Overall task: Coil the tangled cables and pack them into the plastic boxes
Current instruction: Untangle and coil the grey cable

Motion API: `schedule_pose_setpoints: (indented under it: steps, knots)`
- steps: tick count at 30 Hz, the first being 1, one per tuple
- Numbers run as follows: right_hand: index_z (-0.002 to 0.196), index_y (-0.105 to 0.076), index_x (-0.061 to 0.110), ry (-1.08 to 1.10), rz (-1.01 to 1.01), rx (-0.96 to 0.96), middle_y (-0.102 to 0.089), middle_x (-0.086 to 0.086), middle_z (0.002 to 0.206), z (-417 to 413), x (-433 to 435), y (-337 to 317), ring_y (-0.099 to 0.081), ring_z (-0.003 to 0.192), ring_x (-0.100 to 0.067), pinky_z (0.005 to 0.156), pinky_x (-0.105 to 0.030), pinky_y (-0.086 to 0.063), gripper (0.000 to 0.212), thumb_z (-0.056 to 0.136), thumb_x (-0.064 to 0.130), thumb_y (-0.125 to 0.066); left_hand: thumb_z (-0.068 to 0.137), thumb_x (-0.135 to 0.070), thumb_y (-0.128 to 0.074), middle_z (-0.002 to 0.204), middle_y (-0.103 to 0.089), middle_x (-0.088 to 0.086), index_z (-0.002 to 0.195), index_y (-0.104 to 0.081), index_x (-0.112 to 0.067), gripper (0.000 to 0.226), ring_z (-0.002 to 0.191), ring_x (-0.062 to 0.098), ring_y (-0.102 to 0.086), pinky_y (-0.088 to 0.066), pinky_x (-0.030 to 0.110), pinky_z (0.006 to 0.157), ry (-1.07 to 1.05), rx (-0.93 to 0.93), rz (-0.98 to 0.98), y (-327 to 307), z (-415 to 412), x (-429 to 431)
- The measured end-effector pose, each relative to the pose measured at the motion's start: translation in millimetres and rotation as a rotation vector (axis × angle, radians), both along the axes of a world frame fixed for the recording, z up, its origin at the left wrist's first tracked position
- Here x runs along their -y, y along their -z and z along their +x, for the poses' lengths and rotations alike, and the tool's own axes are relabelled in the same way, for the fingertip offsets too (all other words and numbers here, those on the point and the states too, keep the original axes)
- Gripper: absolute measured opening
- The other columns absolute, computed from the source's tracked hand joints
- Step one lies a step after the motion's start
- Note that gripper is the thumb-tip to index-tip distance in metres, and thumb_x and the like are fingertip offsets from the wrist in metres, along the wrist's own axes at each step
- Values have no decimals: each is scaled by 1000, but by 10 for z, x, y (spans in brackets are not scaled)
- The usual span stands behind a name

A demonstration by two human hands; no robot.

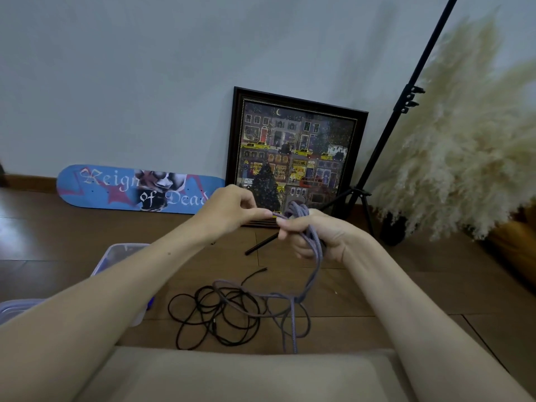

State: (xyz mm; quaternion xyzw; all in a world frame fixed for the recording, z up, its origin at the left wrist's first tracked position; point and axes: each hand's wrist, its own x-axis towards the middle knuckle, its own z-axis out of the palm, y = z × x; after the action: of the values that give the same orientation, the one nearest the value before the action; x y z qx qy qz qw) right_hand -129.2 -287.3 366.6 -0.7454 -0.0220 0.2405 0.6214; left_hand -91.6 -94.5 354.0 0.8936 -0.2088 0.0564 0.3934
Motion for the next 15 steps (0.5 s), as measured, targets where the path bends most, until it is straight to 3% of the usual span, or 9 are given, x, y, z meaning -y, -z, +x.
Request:
schedule_pose_setpoints:
  steps: [3,5,6,8,10,12,15]
  knots:
    - [78,-68,1,232,-84,60,-36,-1,37,30,-17,11,-28,31,-12,45,-23,-30,25,94,19,-60,83,-38,-68,87,-55,-3,86,-61,-19,21,85,14,-48,-41,29,75,-118,247,62,47,10,-3]
    - [80,-67,-2,371,-82,84,-36,1,35,57,-7,34,-27,30,-10,39,-20,-28,23,94,14,-59,87,-29,-64,87,-52,-4,87,-55,-19,14,86,14,-47,-39,27,73,-121,330,50,44,-90,76]
    - [82,-66,-3,437,-60,87,-37,0,35,76,2,45,-26,29,-10,35,-18,-27,22,95,13,-59,88,-29,-62,83,-53,-4,86,-53,-20,13,83,15,-50,-40,27,70,-61,252,40,55,-150,143]
    - [89,-65,-7,532,-36,92,-37,-1,37,115,15,80,-27,29,-10,33,-17,-25,21,95,12,-58,88,-36,-62,83,-59,-3,93,-54,-21,18,77,15,-56,-44,28,67,158,-132,79,179,-261,290]
    - [90,-66,-7,594,-35,95,-38,0,35,139,20,115,-28,28,-10,34,-17,-25,23,96,13,-57,84,-45,-65,92,-67,0,114,-50,-20,42,74,18,-65,-51,29,70,376,-521,119,366,-383,434]
    - [84,-65,-4,623,-12,94,-38,0,34,153,21,135,-28,28,-10,35,-19,-26,25,97,15,-56,82,-45,-67,94,-69,1,129,-41,-18,60,69,20,-67,-56,33,71,487,-672,95,565,-484,553]
    - [89,-62,-4,653,40,106,-39,-1,36,170,31,125,-30,28,-12,34,-20,-27,23,97,17,-57,94,-23,-57,73,-64,1,134,-34,-14,47,42,7,-53,-45,25,50,444,-702,40,713,-538,685]
